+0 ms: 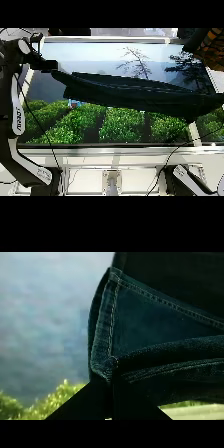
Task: Fold the clothes and pants, and hang the long-sleeved shirts on hangers.
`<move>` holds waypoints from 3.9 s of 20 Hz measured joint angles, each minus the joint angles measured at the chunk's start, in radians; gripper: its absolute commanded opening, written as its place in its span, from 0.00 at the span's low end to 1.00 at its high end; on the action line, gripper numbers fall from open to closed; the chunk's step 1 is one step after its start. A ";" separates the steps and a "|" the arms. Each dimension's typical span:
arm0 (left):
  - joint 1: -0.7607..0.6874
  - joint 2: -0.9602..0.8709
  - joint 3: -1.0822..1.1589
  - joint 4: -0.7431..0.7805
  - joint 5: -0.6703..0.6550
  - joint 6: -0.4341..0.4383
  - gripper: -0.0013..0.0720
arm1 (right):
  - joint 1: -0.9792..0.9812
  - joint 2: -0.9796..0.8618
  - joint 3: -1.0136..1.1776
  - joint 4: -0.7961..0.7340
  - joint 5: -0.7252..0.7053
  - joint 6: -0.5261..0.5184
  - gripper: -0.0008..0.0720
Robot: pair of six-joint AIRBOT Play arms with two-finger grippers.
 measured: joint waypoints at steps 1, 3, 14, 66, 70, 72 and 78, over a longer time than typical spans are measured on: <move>0.006 0.017 0.000 -0.008 -0.020 0.005 0.06 | -0.002 0.025 -0.003 -0.013 0.000 0.002 0.02; 0.024 0.058 0.000 -0.020 -0.054 0.008 0.06 | -0.021 0.068 -0.008 -0.037 0.005 0.003 0.02; 0.169 0.185 -0.008 -0.050 -0.281 0.014 0.06 | -0.305 0.132 -0.017 -0.076 0.186 -0.066 0.02; 0.033 -0.368 0.047 -0.428 0.231 0.103 0.71 | -0.143 -0.358 0.384 -0.024 0.418 0.031 0.47; 0.043 -0.387 0.048 -0.464 0.148 0.120 0.71 | -0.143 -0.358 0.396 0.063 0.494 -0.008 0.47; 0.044 -0.404 0.047 -0.476 0.112 0.123 0.71 | -0.143 -0.358 0.398 0.119 0.521 -0.033 0.47; 0.027 -0.447 0.049 -0.510 0.066 0.130 0.50 | -0.082 -0.358 0.400 0.228 0.560 -0.085 0.47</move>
